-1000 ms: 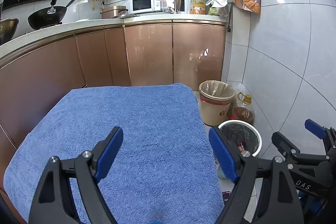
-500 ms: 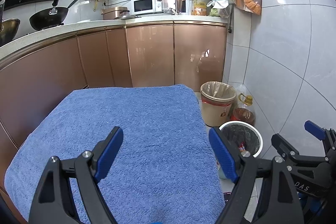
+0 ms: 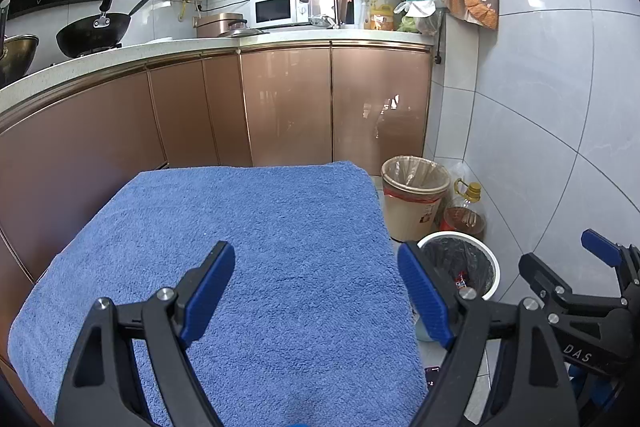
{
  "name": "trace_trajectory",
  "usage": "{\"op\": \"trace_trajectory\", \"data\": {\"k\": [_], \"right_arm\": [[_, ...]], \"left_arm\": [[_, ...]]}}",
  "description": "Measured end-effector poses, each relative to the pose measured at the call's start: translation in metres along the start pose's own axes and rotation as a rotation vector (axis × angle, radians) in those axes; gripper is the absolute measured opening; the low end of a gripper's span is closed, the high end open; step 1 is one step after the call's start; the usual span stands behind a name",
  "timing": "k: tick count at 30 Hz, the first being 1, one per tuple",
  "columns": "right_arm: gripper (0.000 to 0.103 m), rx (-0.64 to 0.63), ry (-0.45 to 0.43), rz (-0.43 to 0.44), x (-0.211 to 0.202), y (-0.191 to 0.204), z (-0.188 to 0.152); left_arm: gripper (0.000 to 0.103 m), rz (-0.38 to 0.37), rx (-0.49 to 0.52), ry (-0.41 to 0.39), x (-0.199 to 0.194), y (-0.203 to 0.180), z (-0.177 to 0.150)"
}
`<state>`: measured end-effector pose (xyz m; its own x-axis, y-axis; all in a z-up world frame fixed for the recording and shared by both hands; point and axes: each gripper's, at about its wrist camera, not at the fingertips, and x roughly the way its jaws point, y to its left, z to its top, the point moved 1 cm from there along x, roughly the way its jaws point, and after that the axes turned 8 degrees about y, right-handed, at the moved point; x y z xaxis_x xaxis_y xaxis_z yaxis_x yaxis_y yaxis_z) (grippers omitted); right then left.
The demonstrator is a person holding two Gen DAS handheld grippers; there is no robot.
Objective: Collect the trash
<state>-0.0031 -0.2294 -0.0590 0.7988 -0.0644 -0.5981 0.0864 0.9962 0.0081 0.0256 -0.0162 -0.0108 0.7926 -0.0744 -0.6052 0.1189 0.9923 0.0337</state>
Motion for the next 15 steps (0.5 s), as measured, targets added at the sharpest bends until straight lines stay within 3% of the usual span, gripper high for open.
{"op": "trace_trajectory", "data": {"k": [15], "right_arm": [[0.103, 0.003, -0.018, -0.008, -0.0073, -0.0011, 0.0040]], "left_arm": [[0.083, -0.003, 0.005, -0.005, -0.0018, -0.0009, 0.0017]]}}
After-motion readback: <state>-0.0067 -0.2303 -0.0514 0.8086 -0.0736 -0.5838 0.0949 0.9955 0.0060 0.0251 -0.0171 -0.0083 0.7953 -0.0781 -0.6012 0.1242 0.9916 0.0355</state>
